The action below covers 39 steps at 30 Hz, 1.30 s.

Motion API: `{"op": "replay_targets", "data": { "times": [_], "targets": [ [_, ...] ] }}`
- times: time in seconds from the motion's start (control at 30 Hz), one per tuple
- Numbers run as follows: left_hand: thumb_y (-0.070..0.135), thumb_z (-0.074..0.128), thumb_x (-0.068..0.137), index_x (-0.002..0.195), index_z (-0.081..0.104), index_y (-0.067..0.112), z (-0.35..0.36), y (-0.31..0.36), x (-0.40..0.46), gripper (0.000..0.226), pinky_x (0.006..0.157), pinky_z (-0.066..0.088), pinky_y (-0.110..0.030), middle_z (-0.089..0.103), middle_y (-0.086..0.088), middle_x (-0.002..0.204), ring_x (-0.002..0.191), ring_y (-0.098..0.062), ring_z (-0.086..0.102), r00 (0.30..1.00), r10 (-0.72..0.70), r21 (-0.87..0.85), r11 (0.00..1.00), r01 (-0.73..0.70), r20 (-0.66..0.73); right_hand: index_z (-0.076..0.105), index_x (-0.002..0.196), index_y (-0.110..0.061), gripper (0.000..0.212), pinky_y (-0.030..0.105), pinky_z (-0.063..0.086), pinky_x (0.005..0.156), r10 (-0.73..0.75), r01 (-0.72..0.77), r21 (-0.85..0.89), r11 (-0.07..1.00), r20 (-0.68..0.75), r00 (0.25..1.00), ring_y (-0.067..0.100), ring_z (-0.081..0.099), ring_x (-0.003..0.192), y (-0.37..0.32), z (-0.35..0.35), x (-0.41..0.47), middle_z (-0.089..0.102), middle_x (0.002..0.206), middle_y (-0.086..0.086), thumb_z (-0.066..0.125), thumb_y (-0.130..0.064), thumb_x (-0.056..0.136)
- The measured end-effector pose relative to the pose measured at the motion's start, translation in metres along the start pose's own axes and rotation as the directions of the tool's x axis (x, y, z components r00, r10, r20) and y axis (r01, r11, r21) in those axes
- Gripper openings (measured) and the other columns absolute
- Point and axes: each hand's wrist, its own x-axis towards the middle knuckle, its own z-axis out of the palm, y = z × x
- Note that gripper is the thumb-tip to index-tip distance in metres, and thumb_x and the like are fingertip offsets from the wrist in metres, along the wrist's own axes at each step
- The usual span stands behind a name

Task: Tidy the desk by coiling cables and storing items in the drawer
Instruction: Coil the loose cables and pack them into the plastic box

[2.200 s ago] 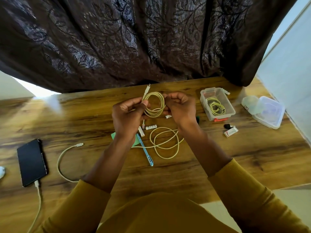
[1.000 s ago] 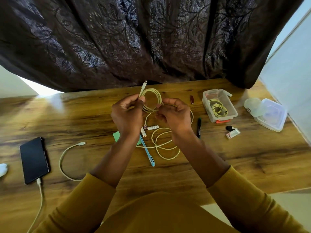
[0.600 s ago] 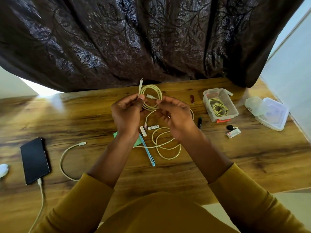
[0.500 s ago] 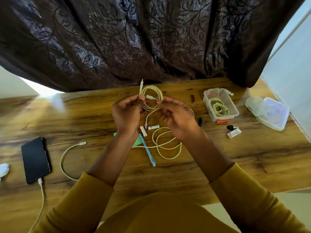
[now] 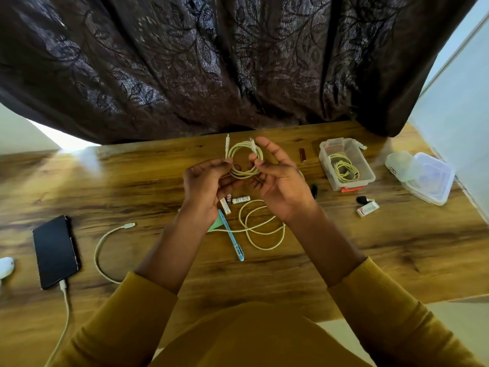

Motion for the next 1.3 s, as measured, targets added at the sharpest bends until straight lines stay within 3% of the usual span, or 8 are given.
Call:
{"op": "replay_targets", "data": {
  "times": [0.17, 0.33, 0.47, 0.57, 0.8, 0.93, 1.1, 1.3],
  "targets": [
    [0.0, 0.069, 0.096, 0.108, 0.076, 0.0, 0.002, -0.002, -0.003, 0.013, 0.069, 0.064, -0.033, 0.08, -0.012, 0.094, 0.087, -0.026, 0.08, 0.989, 0.147, 0.078, 0.986, -0.146, -0.003, 0.059, 0.136, -0.007, 0.048, 0.037, 0.056, 0.078, -0.066, 0.06, -0.06, 0.996, -0.106, 0.992, 0.023, 0.071, 0.094, 0.001, 0.007, 0.001, 0.075, 0.106, 0.009, 0.07, 0.001, 0.091],
    [0.002, 0.072, 0.095, 0.108, 0.076, -0.001, 0.003, -0.005, -0.004, 0.014, 0.067, 0.064, -0.032, 0.081, -0.011, 0.093, 0.086, -0.025, 0.08, 0.968, 0.252, 0.132, 0.959, -0.252, 0.013, 0.066, 0.124, -0.005, 0.028, 0.03, 0.057, 0.064, -0.273, 0.172, -0.395, 0.902, -0.215, 0.938, 0.018, 0.073, 0.084, 0.001, 0.012, 0.003, 0.078, 0.094, 0.01, 0.071, -0.016, 0.098],
    [0.003, 0.071, 0.095, 0.11, 0.076, -0.001, 0.001, -0.005, -0.003, 0.016, 0.068, 0.064, -0.032, 0.081, -0.012, 0.094, 0.087, -0.024, 0.08, 0.971, 0.238, 0.122, 0.963, -0.239, 0.023, 0.068, 0.124, -0.003, 0.025, 0.047, 0.063, 0.074, -0.349, 0.21, -0.507, 0.836, -0.197, 0.916, 0.025, 0.077, 0.092, 0.003, 0.013, 0.002, 0.079, 0.095, 0.012, 0.064, -0.017, 0.103],
    [0.006, 0.069, 0.098, 0.108, 0.076, 0.004, 0.001, -0.005, -0.004, 0.013, 0.07, 0.064, -0.032, 0.081, -0.011, 0.096, 0.089, -0.025, 0.08, 0.981, 0.192, 0.088, 0.977, -0.194, 0.03, 0.068, 0.123, -0.003, 0.023, 0.049, 0.062, 0.073, -0.391, 0.236, -0.546, 0.804, -0.186, 0.901, 0.019, 0.077, 0.089, 0.004, 0.013, 0.002, 0.079, 0.091, 0.009, 0.063, -0.015, 0.103],
    [0.016, 0.064, 0.102, 0.11, 0.075, 0.009, -0.004, 0.002, -0.001, 0.015, 0.079, 0.064, -0.039, 0.08, -0.012, 0.101, 0.092, -0.025, 0.079, 0.994, -0.08, -0.073, 0.994, 0.085, 0.079, 0.066, 0.123, -0.001, 0.021, 0.024, 0.055, 0.062, -0.43, 0.316, -0.585, 0.747, -0.062, 0.901, 0.013, 0.074, 0.078, 0.001, 0.012, 0.0, 0.077, 0.087, 0.008, 0.06, -0.007, 0.104],
    [0.018, 0.064, 0.101, 0.115, 0.072, 0.009, -0.008, 0.008, 0.002, 0.019, 0.079, 0.065, -0.039, 0.08, -0.009, 0.096, 0.091, -0.023, 0.078, 0.975, -0.197, -0.117, 0.971, 0.209, 0.106, 0.064, 0.124, -0.001, 0.022, 0.03, 0.057, 0.063, -0.422, 0.326, -0.613, 0.72, -0.014, 0.907, 0.018, 0.071, 0.075, 0.0, 0.009, 0.003, 0.074, 0.082, 0.006, 0.06, -0.006, 0.104],
    [0.02, 0.059, 0.103, 0.124, 0.069, 0.007, -0.008, 0.013, 0.002, 0.027, 0.085, 0.064, -0.037, 0.078, -0.01, 0.1, 0.093, -0.022, 0.076, 0.965, -0.204, -0.146, 0.963, 0.228, 0.162, 0.065, 0.124, -0.002, 0.022, 0.034, 0.057, 0.063, -0.434, 0.343, -0.647, 0.681, 0.022, 0.901, 0.024, 0.07, 0.073, 0.002, 0.006, 0.004, 0.073, 0.083, 0.013, 0.061, -0.008, 0.103],
    [0.019, 0.053, 0.102, 0.097, 0.072, 0.009, -0.007, 0.014, 0.001, 0.023, 0.075, 0.066, -0.038, 0.075, -0.007, 0.083, 0.079, -0.02, 0.075, 0.955, -0.231, -0.035, 0.97, 0.241, 0.187, 0.067, 0.123, -0.006, 0.021, 0.027, 0.055, 0.061, -0.406, 0.384, -0.702, 0.599, 0.146, 0.902, 0.011, 0.069, 0.069, -0.003, 0.001, 0.006, 0.072, 0.081, -0.003, 0.061, -0.006, 0.103]
  ]
}}
